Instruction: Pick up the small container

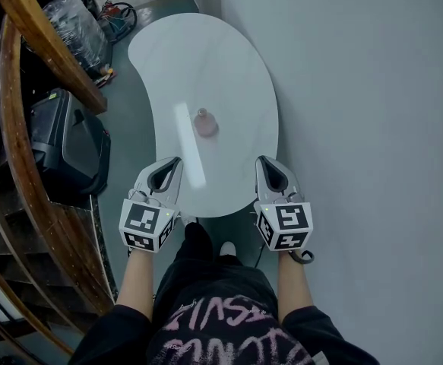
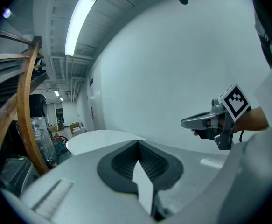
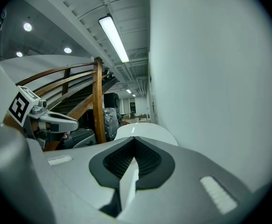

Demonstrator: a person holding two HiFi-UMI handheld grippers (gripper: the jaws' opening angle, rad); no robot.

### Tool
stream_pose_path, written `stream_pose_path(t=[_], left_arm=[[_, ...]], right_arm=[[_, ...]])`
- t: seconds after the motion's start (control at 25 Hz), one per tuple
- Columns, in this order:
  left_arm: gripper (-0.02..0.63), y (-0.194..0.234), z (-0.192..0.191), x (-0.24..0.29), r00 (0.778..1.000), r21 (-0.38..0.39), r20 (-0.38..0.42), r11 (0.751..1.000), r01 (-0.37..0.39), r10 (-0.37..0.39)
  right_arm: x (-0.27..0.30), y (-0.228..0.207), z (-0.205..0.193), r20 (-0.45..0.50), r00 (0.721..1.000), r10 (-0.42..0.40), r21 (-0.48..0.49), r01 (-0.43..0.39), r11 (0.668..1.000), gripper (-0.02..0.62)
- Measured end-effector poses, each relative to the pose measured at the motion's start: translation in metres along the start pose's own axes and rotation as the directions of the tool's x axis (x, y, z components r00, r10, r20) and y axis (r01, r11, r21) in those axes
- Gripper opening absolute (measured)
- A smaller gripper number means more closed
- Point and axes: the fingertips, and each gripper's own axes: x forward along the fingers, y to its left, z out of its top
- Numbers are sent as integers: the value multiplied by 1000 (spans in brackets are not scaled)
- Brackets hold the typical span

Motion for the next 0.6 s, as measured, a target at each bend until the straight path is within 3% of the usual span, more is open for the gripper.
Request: stream_pose_path(t=[0.6], left_arm=[[1,19,5,12,998,-13,44,999,-36,36]], right_arm=[[12,1,3,-3,1000,-14,-15,14,1000,12]])
